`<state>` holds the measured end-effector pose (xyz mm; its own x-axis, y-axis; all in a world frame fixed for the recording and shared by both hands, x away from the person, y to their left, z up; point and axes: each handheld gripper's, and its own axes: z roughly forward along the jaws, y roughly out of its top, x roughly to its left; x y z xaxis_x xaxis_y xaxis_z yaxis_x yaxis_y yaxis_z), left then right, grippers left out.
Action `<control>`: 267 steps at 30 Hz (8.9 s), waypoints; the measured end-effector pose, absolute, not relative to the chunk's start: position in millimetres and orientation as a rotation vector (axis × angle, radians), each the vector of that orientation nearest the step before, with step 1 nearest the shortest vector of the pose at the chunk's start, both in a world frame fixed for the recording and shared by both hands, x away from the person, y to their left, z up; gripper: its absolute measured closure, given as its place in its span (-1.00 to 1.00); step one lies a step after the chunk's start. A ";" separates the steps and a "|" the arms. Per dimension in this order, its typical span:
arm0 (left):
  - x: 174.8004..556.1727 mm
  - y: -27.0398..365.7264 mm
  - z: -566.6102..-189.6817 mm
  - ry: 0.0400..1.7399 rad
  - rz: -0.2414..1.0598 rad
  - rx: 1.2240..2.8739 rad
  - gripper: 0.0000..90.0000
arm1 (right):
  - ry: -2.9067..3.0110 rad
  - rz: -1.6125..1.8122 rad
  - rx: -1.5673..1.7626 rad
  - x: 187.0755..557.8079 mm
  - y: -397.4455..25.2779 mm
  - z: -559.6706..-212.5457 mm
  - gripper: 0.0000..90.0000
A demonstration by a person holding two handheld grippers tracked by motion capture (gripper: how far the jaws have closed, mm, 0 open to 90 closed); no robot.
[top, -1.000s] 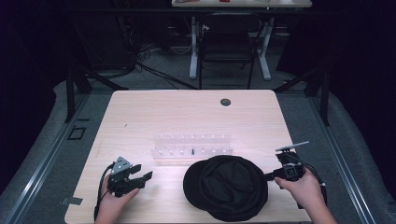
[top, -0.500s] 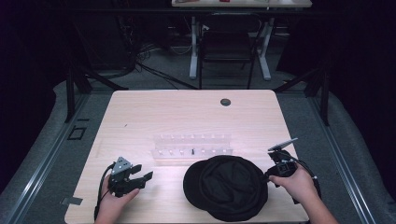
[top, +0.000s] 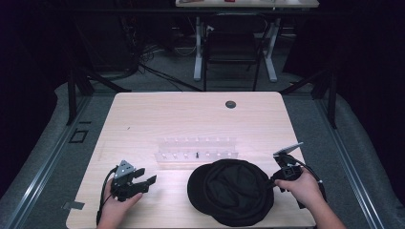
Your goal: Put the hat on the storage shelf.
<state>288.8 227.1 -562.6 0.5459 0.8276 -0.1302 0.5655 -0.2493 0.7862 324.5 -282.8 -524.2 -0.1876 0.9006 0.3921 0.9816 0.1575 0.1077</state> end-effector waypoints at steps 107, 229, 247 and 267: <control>289.2 225.1 -564.7 1.125 0.394 1.931 -0.09 | -1.829 -1.344 -1.600 334.2 -283.4 -307.1 0.96; 300.3 134.0 -490.0 0.805 0.432 1.905 0.29 | -1.785 -1.409 -1.496 414.6 -140.7 -324.1 0.95; 305.5 103.4 -481.9 0.754 0.429 1.949 0.46 | -1.773 -1.418 -1.486 414.4 -140.8 -325.8 0.94; 303.0 94.9 -482.9 0.741 0.532 1.994 0.79 | -1.782 -1.449 -1.457 408.9 -143.1 -322.3 0.74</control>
<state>303.0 94.9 -482.9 0.7263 0.6834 0.0744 0.2894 -0.4021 0.8686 408.9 -143.1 -322.3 -0.3633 0.4532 0.8140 0.8893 -0.0917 0.4480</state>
